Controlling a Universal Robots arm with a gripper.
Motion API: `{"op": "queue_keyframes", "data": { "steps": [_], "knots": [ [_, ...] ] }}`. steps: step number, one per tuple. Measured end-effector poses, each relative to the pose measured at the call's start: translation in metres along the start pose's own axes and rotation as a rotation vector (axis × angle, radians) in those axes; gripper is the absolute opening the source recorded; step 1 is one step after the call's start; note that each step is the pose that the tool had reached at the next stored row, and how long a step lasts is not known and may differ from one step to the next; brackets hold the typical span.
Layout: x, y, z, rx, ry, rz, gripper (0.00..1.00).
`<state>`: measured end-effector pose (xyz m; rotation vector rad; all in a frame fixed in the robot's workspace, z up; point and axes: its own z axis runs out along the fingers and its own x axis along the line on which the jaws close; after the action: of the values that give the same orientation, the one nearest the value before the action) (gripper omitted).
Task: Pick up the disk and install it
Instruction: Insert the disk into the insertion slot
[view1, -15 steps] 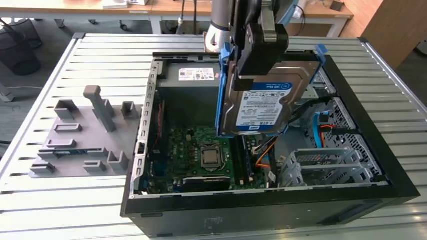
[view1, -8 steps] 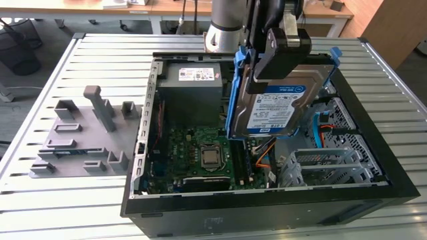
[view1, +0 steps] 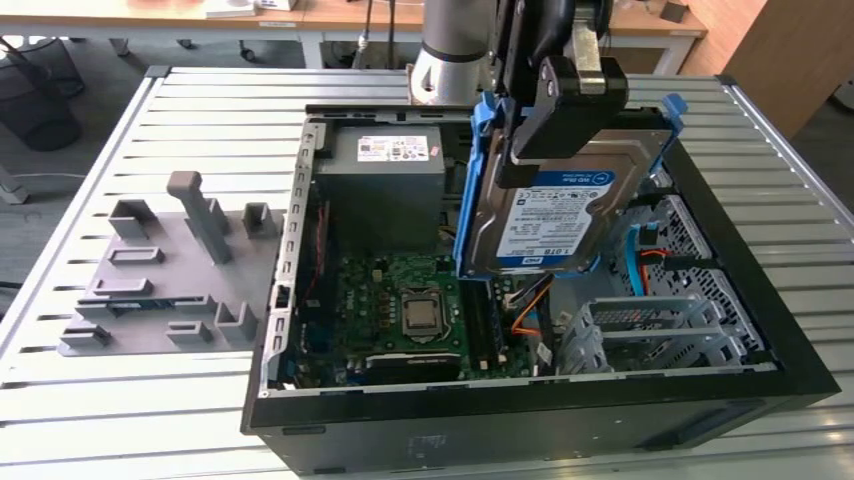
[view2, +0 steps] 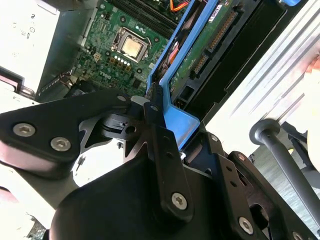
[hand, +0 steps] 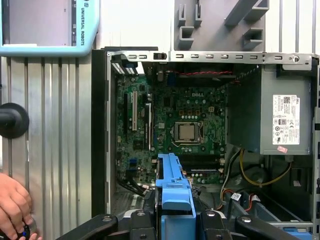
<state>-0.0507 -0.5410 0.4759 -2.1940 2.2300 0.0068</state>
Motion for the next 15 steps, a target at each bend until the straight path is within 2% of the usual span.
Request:
{"op": "queue_keyframes", "data": {
  "steps": [15],
  "knots": [
    [0.0178,-0.0009,0.0005,-0.0001,0.0,0.0,0.36]
  ]
}}
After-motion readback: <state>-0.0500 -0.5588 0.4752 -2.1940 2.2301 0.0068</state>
